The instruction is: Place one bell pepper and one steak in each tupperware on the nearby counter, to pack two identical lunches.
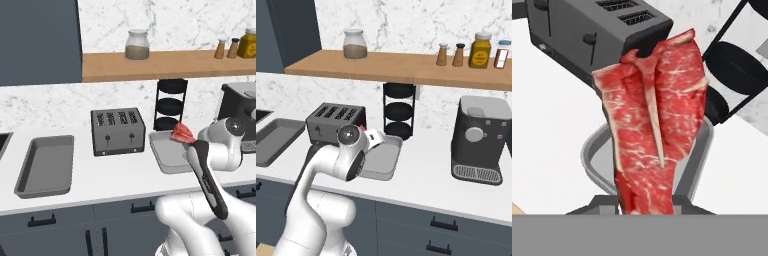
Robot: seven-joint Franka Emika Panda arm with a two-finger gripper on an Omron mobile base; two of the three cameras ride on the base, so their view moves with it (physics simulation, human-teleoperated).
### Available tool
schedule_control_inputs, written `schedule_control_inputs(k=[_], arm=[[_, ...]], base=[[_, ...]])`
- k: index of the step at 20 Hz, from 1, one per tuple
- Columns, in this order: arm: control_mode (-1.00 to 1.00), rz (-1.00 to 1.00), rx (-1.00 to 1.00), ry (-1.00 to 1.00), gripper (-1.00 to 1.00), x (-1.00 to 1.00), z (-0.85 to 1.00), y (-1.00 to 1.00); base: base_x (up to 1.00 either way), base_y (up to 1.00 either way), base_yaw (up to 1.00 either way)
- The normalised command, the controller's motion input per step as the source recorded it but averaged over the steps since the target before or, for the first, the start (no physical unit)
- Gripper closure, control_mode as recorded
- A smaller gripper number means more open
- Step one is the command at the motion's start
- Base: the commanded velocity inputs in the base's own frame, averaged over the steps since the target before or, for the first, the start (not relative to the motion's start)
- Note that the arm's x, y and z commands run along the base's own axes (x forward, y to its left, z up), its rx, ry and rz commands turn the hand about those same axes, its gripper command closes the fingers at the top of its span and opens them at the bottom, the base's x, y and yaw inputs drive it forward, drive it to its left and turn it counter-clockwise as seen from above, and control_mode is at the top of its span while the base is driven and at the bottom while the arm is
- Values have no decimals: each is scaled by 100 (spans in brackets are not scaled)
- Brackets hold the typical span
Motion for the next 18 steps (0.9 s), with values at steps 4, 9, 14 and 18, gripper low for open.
schedule_control_inputs(k=[4, 9, 14, 18], arm=[[-100, 1, 0, 10, 100, 41, -35, -29], [-100, 1, 0, 11, 100, 45, -33, -22], [-100, 3, 0, 8, 100, 52, -41, -12], [-100, 3, 0, 6, 100, 52, -39, -8]], base=[[0, 0, 0], [0, 0, 0], [0, 0, 0], [0, 0, 0]])
